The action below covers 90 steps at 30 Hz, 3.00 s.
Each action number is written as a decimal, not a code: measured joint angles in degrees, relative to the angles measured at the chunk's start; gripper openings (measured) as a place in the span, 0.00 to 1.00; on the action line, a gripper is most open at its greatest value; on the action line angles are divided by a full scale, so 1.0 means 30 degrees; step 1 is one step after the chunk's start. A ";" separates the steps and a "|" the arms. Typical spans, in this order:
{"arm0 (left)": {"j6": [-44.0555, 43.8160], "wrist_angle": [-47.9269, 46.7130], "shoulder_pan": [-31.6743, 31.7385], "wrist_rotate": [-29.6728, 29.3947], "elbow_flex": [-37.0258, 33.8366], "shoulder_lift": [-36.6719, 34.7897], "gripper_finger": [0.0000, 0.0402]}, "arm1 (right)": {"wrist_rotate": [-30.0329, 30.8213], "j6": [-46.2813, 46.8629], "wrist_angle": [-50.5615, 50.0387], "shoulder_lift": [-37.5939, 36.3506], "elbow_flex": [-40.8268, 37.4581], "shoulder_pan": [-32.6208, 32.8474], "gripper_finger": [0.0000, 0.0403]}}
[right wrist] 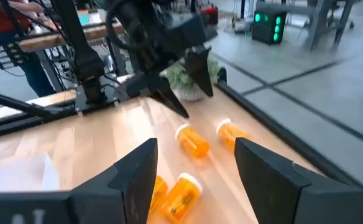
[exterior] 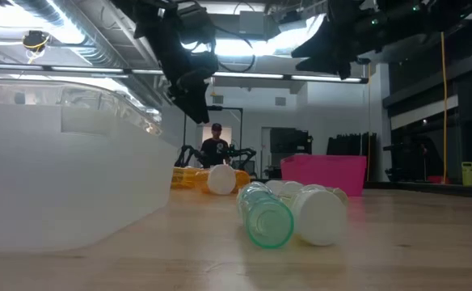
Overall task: Pick and place medicine bottles into bin by pill shape (circle, oval)
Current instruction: Put the large orange pill bottle into the red bin
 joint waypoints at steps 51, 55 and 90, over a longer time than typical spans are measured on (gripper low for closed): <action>0.0497 -0.2302 0.1523 0.0010 -0.0022 0.3009 0.69 | 0.0022 -0.0534 -0.0340 0.0729 -0.0007 0.0000 0.54; 0.0593 -0.2589 0.1523 0.0000 -0.0022 0.3009 0.69 | 0.0022 -0.0489 -0.0489 0.0729 -0.0007 0.0007 0.54; 0.0895 -0.1984 0.1132 -0.0047 -0.0007 0.6091 0.67 | 0.0007 -0.0541 -0.1230 0.0729 -0.0007 0.0000 0.54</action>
